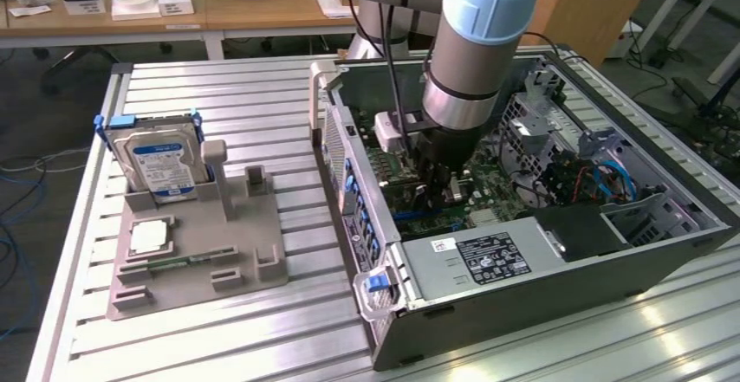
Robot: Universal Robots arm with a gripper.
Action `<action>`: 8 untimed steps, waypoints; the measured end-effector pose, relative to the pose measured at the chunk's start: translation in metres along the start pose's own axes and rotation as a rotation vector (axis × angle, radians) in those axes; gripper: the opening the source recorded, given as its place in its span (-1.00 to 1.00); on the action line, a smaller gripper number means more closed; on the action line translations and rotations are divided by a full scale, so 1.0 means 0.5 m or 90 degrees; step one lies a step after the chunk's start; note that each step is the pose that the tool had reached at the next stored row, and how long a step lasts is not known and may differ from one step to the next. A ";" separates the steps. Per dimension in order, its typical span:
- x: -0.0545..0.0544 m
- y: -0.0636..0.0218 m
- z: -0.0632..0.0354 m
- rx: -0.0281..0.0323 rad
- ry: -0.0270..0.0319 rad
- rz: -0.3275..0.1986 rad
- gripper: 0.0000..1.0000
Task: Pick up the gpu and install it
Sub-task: 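Insert the gpu into the slot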
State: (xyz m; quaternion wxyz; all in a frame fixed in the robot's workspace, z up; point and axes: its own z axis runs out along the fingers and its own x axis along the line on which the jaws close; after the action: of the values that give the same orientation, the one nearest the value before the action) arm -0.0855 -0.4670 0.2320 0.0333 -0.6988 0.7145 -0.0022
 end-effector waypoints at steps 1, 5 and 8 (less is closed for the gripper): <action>0.000 0.000 0.000 0.0000 -0.0001 0.000 -0.44; 0.000 0.002 0.001 0.0001 -0.0002 0.000 -0.44; 0.000 0.002 0.004 0.0001 -0.0002 0.000 -0.44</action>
State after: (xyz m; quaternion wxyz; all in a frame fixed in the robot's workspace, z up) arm -0.0863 -0.4669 0.2302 0.0335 -0.6989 0.7145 -0.0021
